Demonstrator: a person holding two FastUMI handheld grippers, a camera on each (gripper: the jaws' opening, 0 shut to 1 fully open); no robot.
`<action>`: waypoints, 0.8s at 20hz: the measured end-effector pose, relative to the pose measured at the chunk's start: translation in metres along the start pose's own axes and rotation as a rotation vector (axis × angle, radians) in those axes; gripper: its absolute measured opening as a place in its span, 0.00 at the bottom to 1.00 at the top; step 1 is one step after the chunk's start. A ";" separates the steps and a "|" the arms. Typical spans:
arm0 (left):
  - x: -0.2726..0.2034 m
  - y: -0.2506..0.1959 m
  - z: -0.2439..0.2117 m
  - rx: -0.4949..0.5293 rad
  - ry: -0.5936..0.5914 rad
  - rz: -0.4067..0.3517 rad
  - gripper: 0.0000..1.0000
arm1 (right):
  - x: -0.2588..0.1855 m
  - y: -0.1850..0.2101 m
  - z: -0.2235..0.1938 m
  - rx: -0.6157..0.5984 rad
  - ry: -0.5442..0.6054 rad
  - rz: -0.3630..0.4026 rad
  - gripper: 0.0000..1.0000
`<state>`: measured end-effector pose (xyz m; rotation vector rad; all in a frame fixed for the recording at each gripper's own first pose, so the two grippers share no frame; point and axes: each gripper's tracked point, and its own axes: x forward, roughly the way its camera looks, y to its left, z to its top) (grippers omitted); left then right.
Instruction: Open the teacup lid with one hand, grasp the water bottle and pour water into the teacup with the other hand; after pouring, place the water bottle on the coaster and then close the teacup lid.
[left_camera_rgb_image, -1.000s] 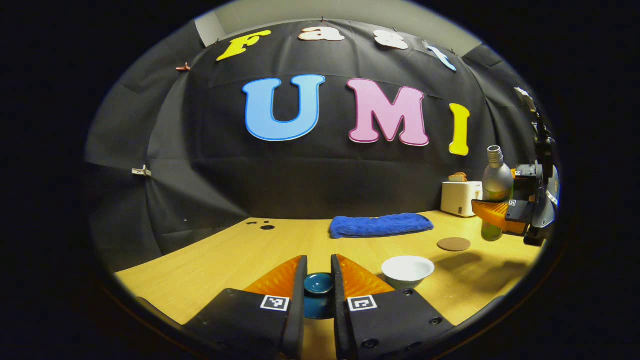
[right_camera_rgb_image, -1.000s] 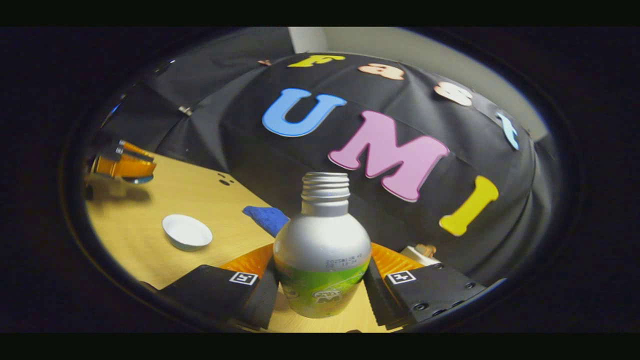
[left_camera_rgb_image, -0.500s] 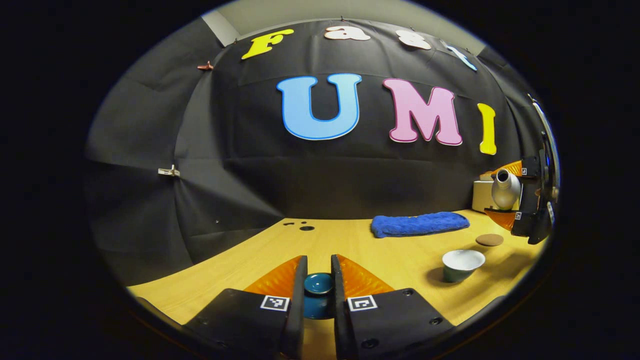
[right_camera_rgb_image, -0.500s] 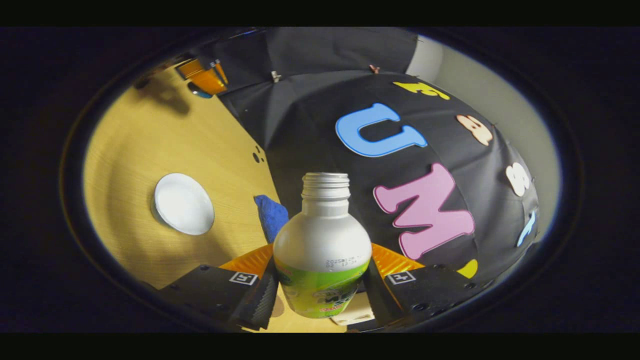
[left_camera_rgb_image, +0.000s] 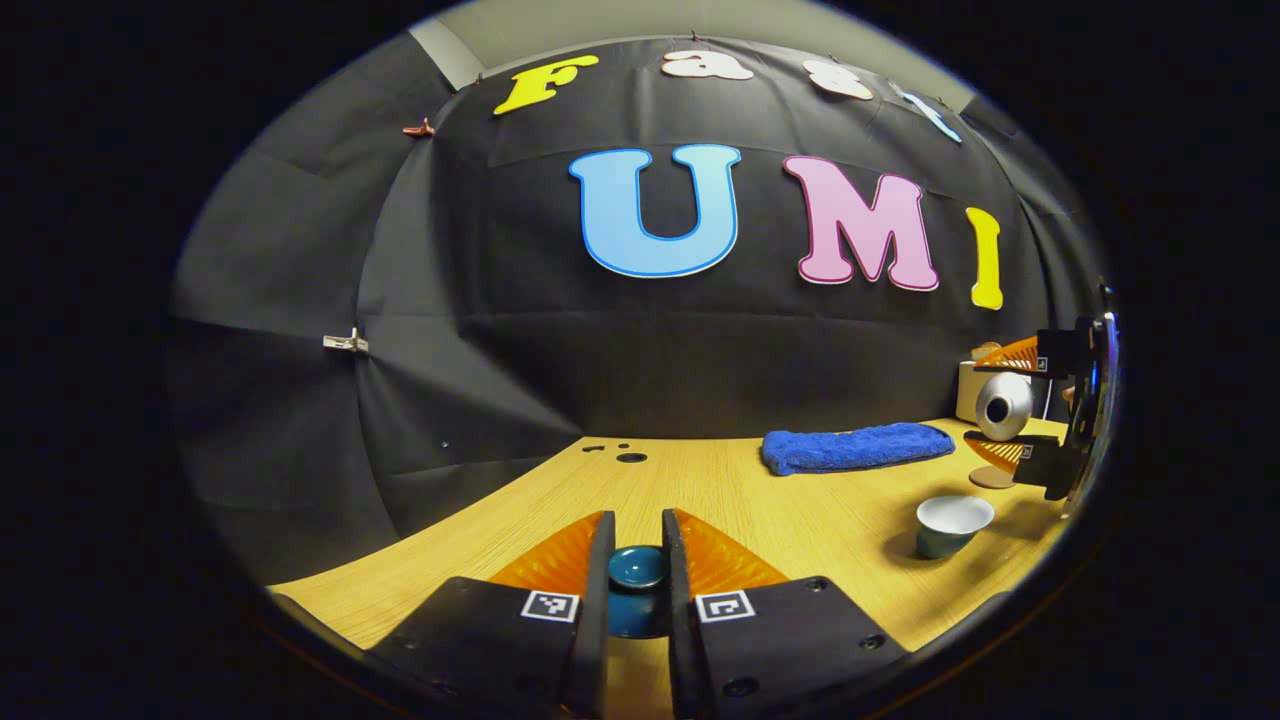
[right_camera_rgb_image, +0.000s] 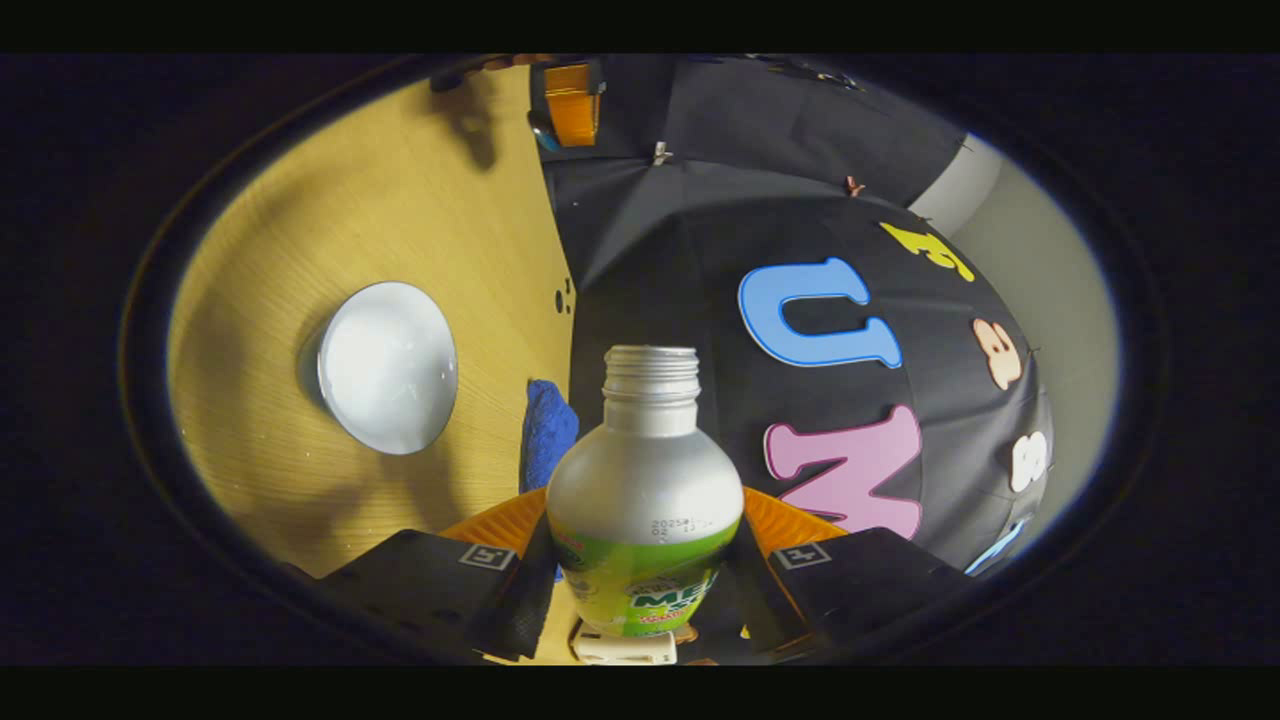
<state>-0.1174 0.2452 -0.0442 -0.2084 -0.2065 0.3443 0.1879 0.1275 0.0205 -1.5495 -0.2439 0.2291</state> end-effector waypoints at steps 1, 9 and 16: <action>0.001 0.001 0.001 0.000 0.000 0.000 0.28 | 0.001 0.000 -0.002 -0.023 -0.001 0.000 0.81; 0.001 -0.003 0.001 0.000 0.001 -0.013 0.28 | 0.005 0.004 -0.008 -0.165 -0.027 0.004 0.78; 0.001 -0.003 0.000 0.001 0.000 -0.013 0.28 | 0.003 0.005 -0.010 -0.232 -0.049 0.002 0.78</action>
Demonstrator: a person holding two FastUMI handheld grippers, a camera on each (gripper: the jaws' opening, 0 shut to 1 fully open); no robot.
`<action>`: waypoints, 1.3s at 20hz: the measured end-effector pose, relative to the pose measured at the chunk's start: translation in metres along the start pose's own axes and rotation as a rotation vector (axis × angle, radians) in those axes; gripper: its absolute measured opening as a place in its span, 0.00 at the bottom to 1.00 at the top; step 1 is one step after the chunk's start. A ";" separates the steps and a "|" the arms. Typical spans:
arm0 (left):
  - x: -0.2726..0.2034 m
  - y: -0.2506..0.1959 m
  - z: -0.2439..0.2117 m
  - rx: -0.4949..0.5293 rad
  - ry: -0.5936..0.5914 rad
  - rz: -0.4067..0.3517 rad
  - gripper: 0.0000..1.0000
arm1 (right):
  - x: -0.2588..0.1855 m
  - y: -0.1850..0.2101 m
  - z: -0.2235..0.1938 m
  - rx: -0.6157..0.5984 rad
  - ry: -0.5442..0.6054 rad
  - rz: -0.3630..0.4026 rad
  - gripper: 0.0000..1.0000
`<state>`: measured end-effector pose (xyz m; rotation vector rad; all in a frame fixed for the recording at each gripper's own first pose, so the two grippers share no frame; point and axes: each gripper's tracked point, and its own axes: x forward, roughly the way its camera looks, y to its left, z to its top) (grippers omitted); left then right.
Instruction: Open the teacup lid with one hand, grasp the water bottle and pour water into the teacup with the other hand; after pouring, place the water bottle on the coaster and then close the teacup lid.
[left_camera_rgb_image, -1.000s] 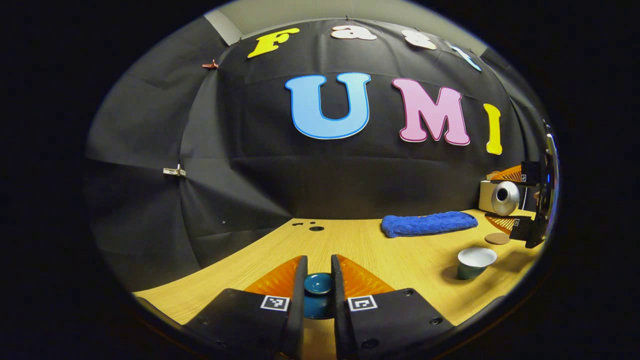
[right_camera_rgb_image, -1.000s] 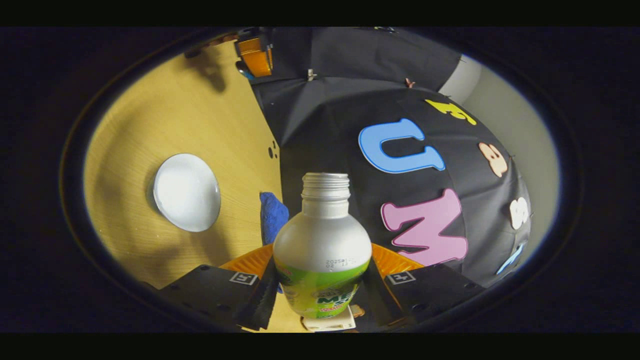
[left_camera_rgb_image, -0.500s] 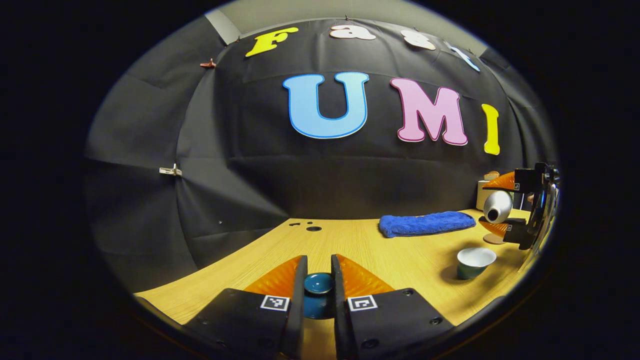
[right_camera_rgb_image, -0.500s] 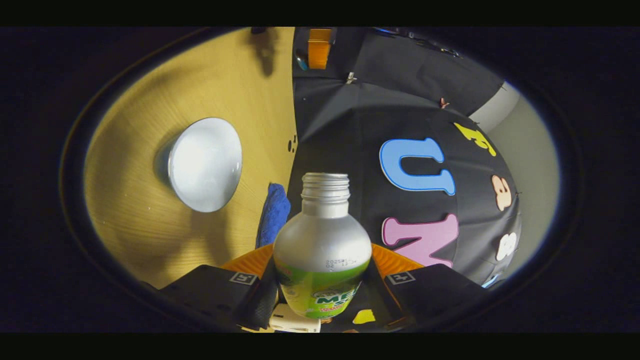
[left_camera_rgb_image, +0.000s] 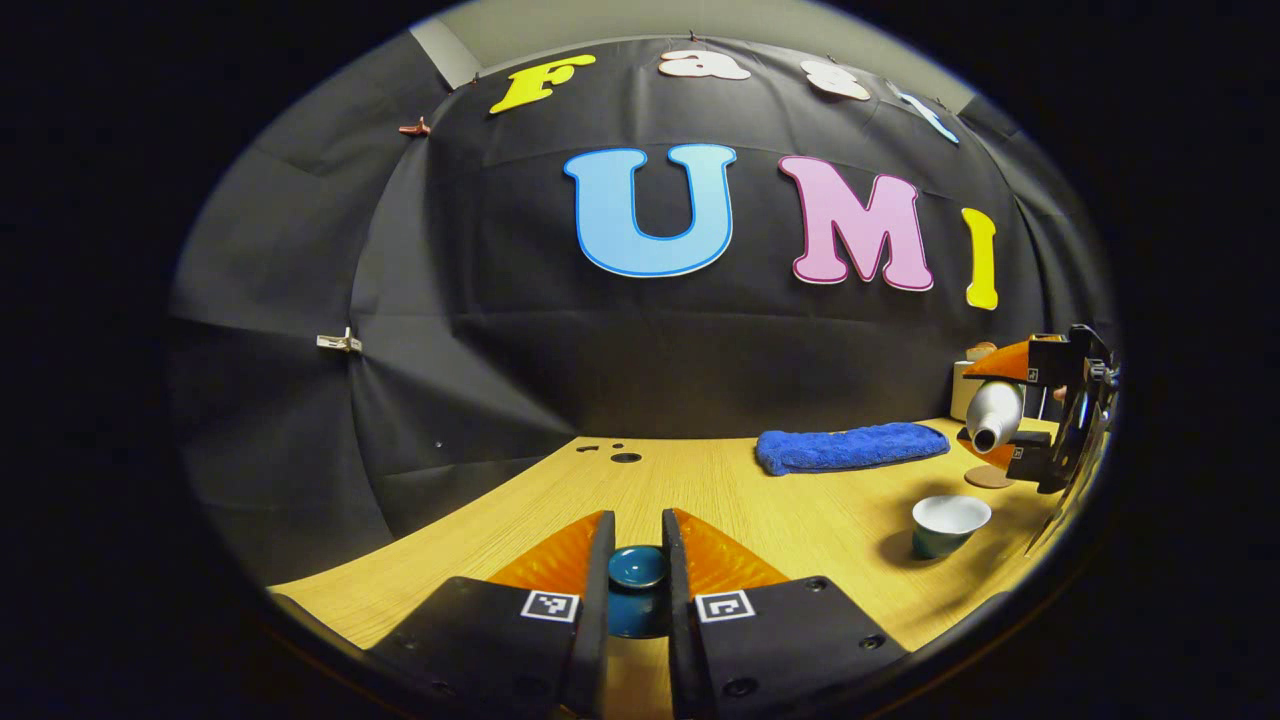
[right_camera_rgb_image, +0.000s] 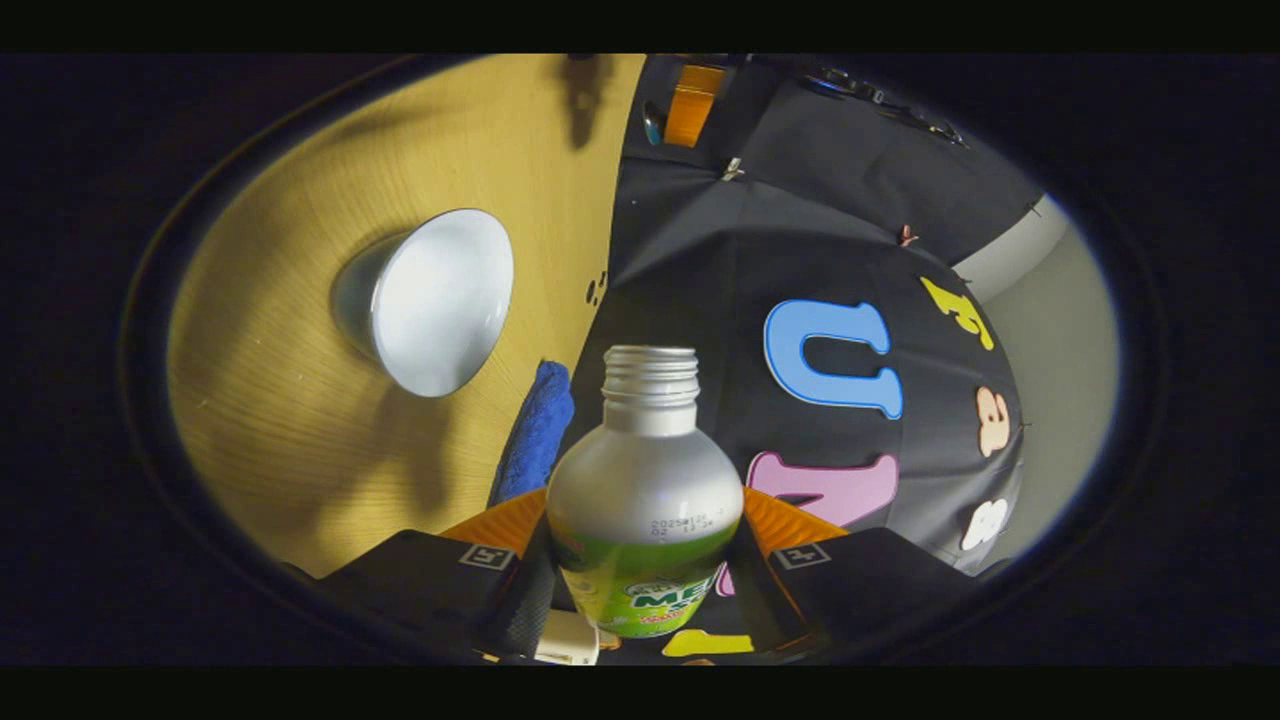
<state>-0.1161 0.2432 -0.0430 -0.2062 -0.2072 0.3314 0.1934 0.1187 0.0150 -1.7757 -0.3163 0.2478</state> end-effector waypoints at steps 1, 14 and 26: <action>0.000 0.000 0.000 0.000 0.001 0.000 0.28 | 0.001 0.004 -0.002 -0.006 -0.001 0.007 0.78; 0.000 -0.001 0.000 0.000 0.001 -0.007 0.28 | 0.003 0.002 -0.005 -0.158 -0.041 -0.005 0.78; 0.000 -0.002 0.000 0.001 0.000 -0.016 0.28 | 0.003 -0.004 -0.005 -0.249 -0.059 -0.018 0.78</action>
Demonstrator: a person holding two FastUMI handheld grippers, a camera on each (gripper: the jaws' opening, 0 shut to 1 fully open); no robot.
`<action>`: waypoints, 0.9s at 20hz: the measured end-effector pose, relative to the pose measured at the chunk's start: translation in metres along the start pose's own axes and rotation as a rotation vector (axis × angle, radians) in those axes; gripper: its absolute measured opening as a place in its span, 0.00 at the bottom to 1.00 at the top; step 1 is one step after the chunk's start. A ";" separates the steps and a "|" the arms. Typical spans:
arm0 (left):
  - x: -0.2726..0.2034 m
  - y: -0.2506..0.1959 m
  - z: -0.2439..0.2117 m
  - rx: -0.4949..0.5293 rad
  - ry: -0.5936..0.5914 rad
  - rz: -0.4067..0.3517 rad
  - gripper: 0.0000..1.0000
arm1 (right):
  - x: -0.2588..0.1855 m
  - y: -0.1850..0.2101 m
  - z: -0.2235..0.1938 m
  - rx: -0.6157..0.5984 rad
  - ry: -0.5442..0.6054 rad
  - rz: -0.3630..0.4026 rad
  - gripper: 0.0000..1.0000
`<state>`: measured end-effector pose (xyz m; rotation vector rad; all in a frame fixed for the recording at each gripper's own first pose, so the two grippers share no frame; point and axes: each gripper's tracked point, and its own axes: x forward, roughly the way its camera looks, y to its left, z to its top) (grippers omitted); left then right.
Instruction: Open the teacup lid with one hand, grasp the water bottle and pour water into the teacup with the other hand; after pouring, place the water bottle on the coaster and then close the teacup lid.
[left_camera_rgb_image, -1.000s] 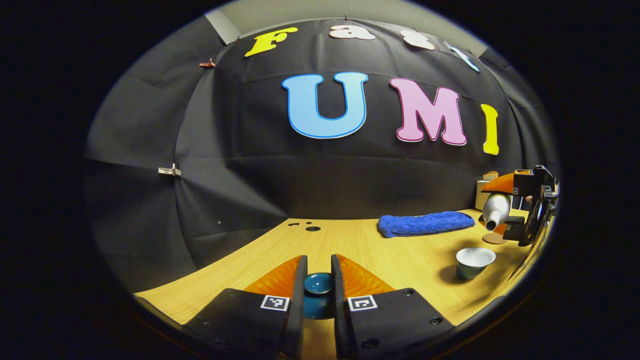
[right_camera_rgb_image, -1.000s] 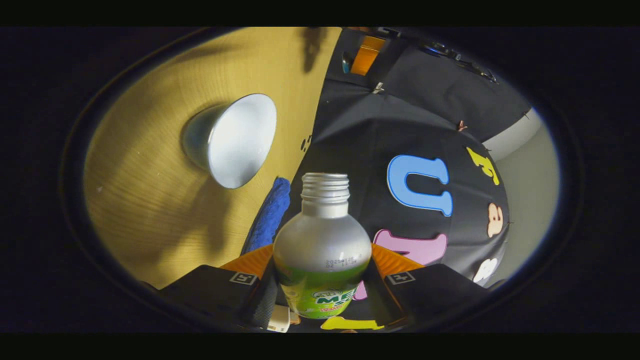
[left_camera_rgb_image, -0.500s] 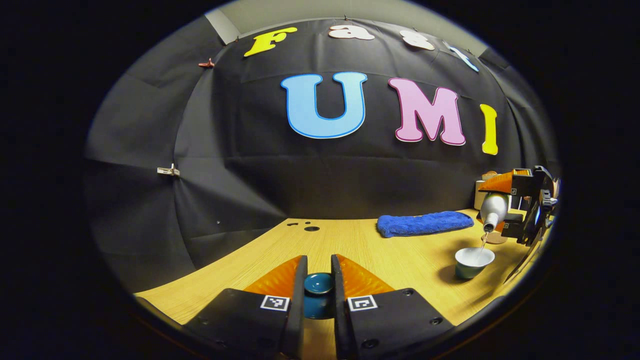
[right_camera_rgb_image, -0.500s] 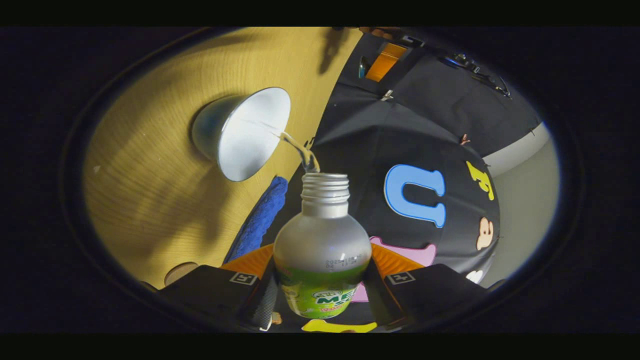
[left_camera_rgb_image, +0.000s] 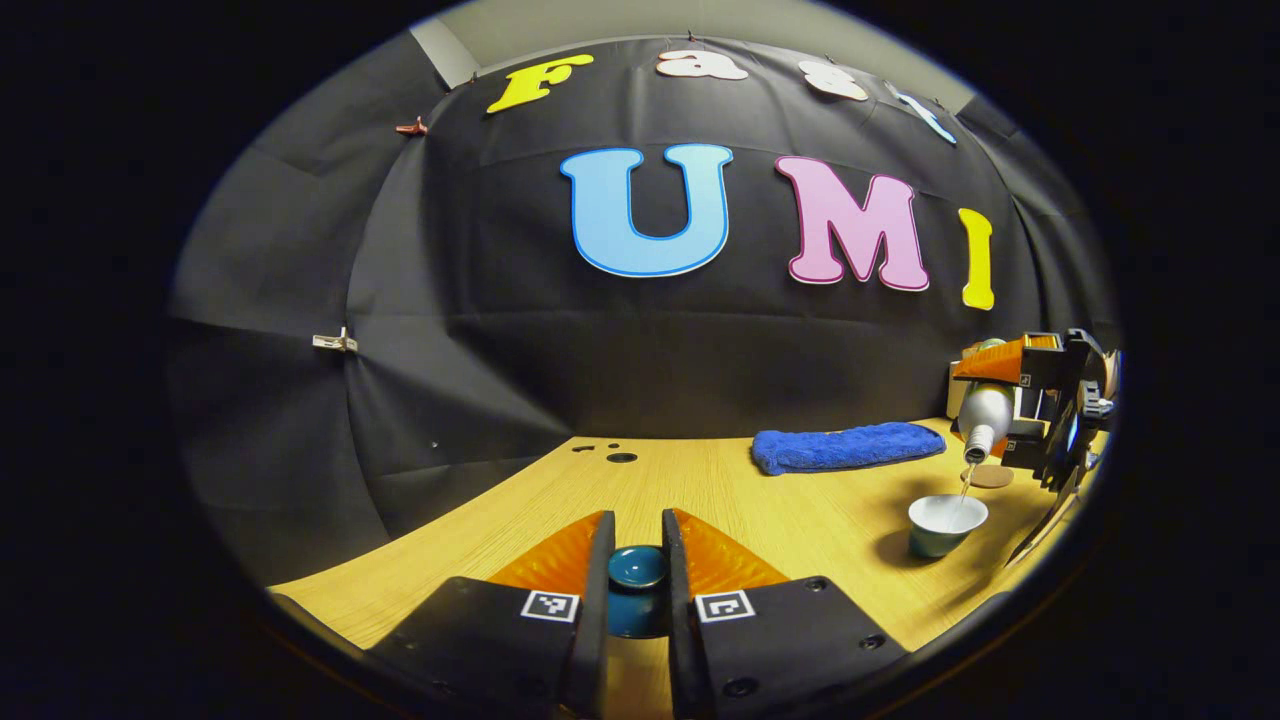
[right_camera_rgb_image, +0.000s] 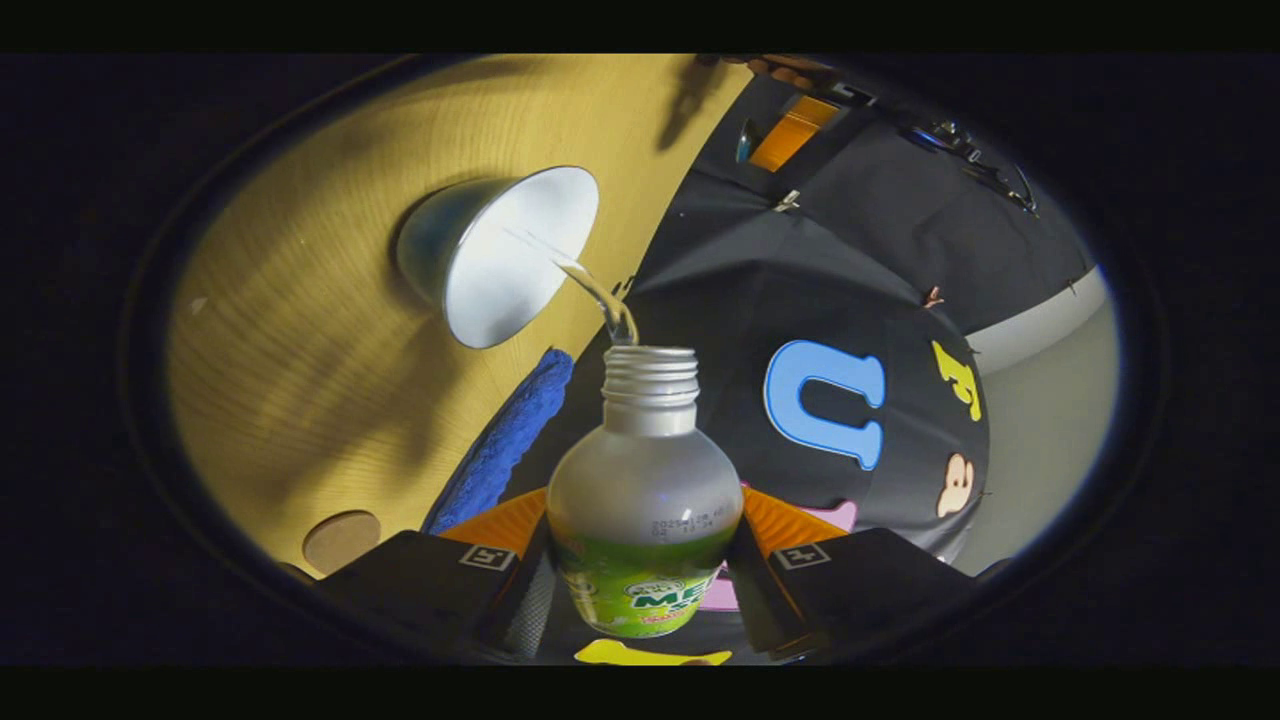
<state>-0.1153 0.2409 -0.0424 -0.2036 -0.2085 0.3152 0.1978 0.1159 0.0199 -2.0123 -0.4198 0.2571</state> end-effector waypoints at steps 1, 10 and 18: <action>0.000 -0.001 0.000 0.000 0.000 -0.005 0.28 | 0.000 -0.001 0.000 -0.006 0.000 -0.002 0.78; -0.001 -0.003 0.000 0.001 -0.001 -0.017 0.28 | 0.001 -0.017 0.004 -0.094 -0.022 -0.028 0.78; 0.000 -0.004 0.001 0.002 -0.002 -0.032 0.28 | -0.001 -0.021 0.008 -0.181 -0.046 -0.027 0.78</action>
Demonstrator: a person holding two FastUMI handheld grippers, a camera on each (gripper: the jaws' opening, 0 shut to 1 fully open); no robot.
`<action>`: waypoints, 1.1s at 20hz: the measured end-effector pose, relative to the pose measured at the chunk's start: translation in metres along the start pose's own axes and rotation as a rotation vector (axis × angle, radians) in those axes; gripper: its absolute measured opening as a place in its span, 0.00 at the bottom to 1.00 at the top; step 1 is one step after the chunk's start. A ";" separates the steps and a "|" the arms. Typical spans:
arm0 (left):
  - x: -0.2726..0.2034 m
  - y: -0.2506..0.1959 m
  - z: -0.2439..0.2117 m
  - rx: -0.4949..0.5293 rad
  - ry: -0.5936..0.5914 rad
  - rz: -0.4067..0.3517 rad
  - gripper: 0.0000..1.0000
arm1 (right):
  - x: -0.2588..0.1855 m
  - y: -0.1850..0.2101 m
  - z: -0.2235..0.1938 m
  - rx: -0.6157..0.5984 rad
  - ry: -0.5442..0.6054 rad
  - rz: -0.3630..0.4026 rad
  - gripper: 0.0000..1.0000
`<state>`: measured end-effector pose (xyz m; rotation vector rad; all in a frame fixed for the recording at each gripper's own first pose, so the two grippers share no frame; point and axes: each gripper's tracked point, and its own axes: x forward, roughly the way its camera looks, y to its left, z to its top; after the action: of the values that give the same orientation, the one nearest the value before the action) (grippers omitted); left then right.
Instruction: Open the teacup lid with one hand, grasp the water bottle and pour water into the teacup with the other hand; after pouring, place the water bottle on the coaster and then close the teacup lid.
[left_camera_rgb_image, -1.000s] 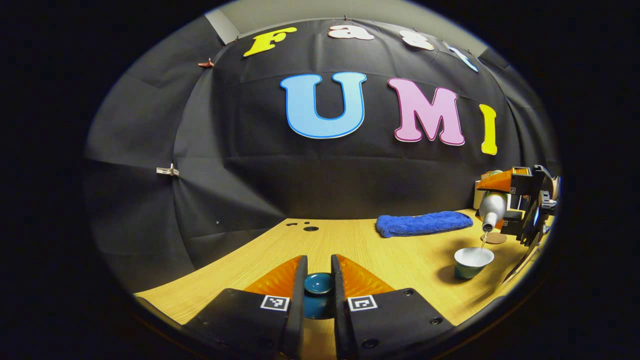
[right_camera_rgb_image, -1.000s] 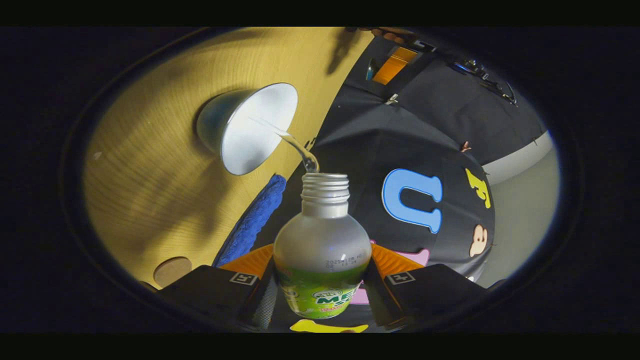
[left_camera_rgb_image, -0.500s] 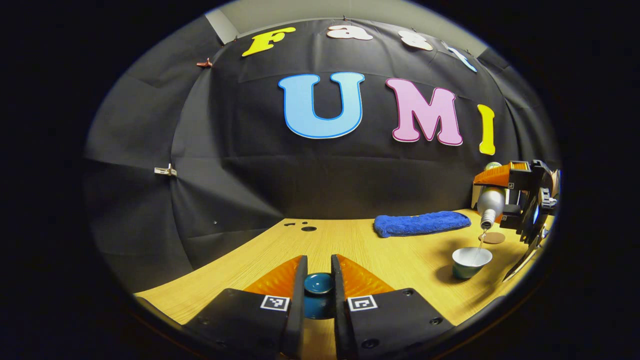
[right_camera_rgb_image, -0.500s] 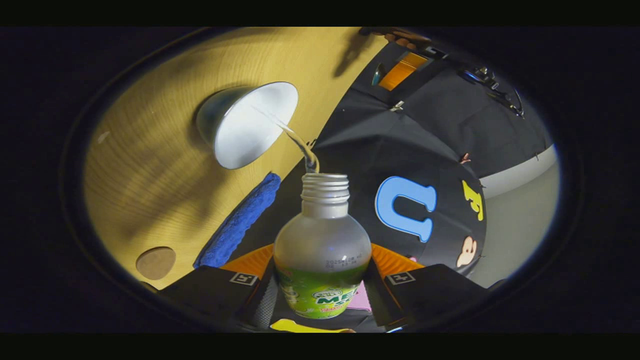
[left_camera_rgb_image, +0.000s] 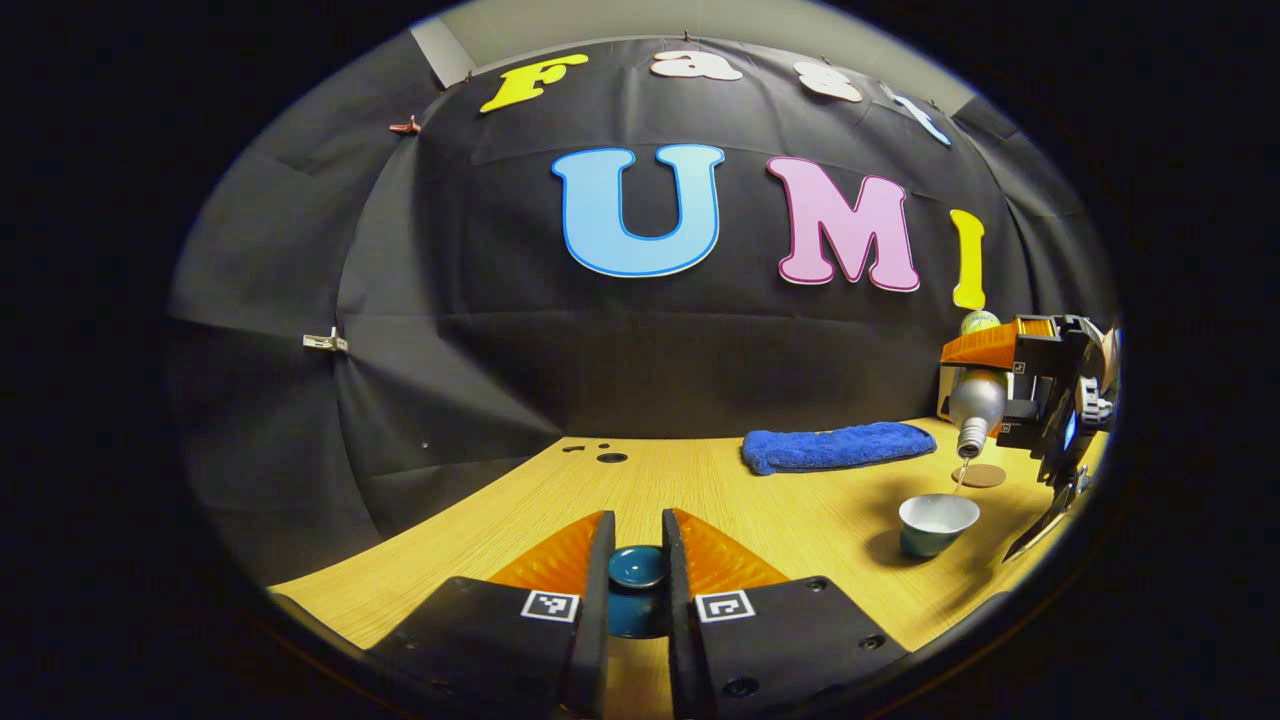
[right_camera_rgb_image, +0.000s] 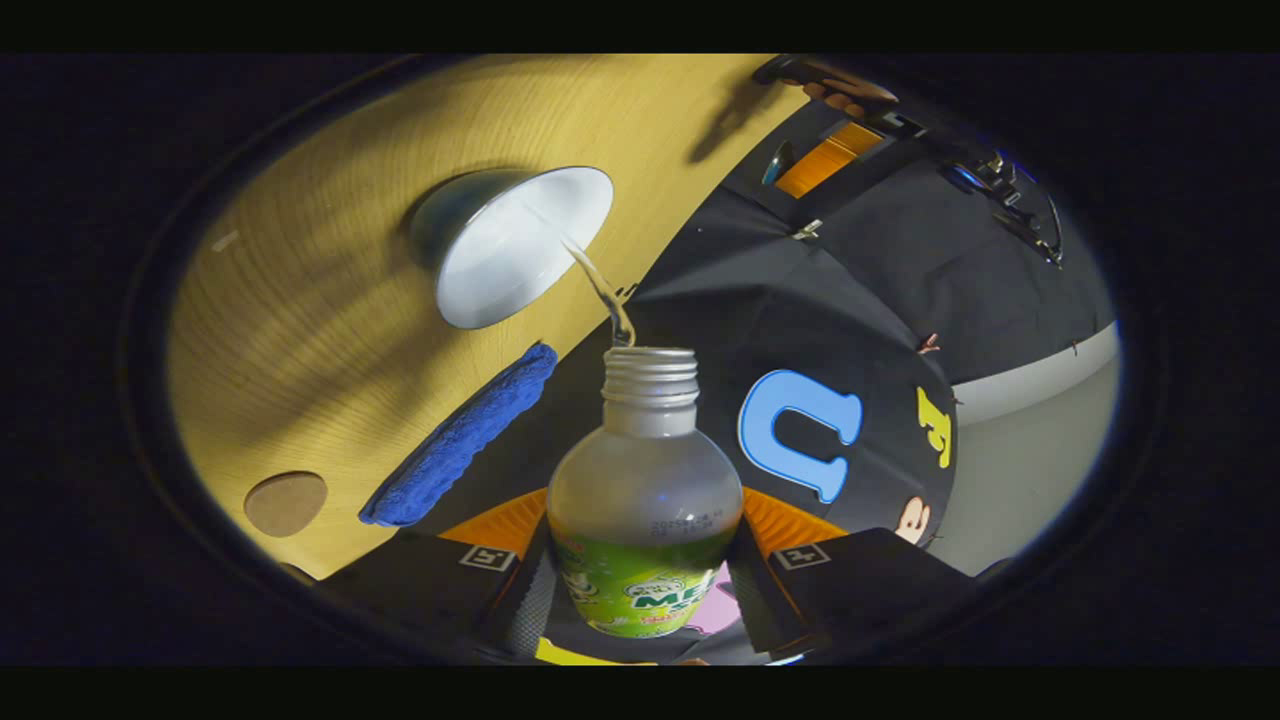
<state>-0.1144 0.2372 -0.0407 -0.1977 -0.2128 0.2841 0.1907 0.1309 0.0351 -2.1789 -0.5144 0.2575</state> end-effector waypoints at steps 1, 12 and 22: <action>0.000 0.000 0.001 0.000 -0.001 0.000 0.28 | 0.000 -0.002 0.001 -0.008 -0.004 0.000 0.78; 0.000 -0.003 0.001 0.001 0.000 -0.017 0.28 | 0.002 -0.005 0.005 -0.096 -0.019 -0.002 0.77; 0.000 -0.003 0.001 0.000 0.000 -0.020 0.28 | 0.002 -0.010 0.014 -0.160 -0.039 -0.018 0.78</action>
<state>-0.1142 0.2340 -0.0392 -0.1951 -0.2145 0.2644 0.1845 0.1472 0.0348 -2.3267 -0.5937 0.2568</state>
